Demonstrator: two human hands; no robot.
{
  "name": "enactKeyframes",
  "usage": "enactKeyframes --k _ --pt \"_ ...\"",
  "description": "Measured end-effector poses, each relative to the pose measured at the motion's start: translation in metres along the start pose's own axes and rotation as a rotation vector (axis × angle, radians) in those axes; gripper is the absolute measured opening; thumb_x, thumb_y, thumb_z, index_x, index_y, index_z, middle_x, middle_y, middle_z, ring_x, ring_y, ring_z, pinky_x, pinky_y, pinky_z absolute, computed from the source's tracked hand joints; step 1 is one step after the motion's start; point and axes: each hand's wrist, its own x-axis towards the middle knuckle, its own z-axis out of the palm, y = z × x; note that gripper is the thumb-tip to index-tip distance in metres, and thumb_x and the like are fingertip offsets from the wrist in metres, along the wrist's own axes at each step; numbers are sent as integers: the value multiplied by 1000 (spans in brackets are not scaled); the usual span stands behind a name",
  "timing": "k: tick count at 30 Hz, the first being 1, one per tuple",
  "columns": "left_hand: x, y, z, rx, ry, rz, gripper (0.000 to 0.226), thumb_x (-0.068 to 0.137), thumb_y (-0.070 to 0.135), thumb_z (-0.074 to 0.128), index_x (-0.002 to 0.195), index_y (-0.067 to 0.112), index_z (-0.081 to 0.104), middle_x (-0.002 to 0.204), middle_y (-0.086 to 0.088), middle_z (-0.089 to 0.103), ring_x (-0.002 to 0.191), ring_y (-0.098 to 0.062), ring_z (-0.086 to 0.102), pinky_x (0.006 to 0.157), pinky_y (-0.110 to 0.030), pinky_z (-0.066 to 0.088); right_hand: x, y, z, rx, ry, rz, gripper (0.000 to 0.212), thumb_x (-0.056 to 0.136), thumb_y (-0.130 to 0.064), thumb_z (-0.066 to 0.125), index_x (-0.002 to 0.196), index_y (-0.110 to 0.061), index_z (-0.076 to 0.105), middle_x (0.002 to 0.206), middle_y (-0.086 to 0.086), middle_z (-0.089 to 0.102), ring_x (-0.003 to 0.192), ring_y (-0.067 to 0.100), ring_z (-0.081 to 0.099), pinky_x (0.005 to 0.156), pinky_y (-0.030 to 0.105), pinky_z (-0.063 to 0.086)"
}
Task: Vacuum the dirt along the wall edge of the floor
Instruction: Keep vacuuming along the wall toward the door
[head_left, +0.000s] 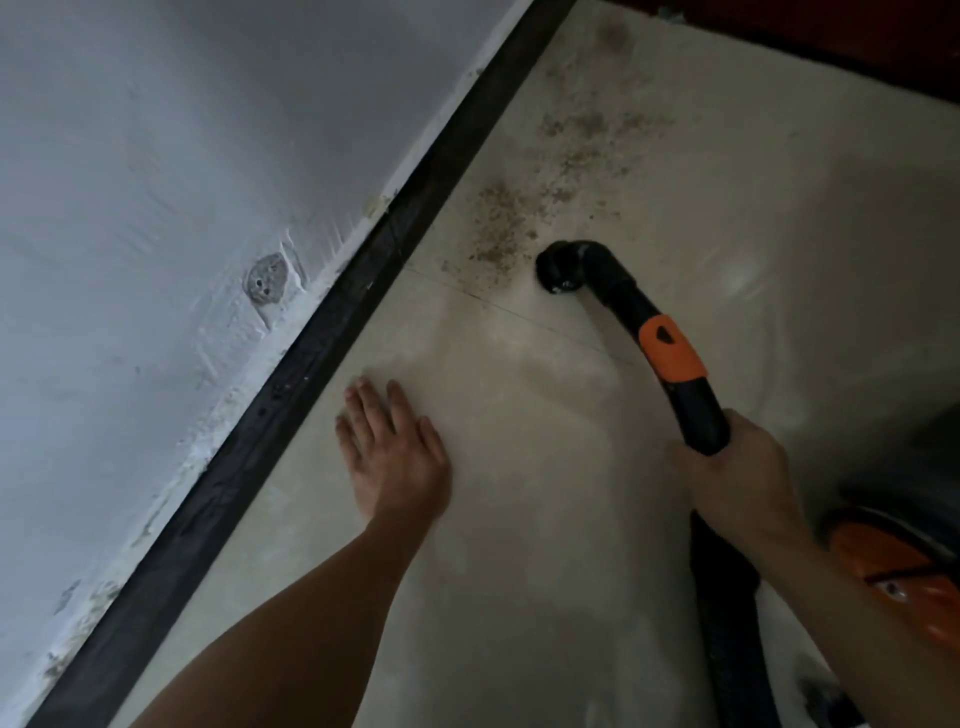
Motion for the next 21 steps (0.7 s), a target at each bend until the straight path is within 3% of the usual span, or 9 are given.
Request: enactKeyframes --k 4,10,16,21 --pt "0 -1 1 -8 15 10 64 99 42 14 154 10 9 161 -17 -8 149 -29 -11 121 -46 -3 25 -27 11 4 -38 -26 13 80 -9 71 81 -7 57 68 11 61 58 27 58 48 24 37" --pt "2 -3 5 -25 16 21 63 99 41 16 154 10 16 161 -19 -4 149 -29 -9 121 -47 -3 -25 -17 20 -59 -188 -29 23 78 -7 74 72 -13 53 62 7 57 55 21 55 49 29 41" --pt "2 -4 9 -11 55 28 60 99 37 25 150 6 28 160 -23 8 149 -34 3 120 -49 3 34 -44 25 -83 -23 -62 16 79 -11 74 81 -8 58 67 7 58 65 28 57 58 30 39" --pt "3 -5 12 -10 60 40 60 98 38 26 149 5 31 159 -23 11 149 -35 6 119 -50 5 74 -80 39 -31 -43 -93 16 82 -13 71 88 -5 60 76 17 64 63 29 60 54 26 43"
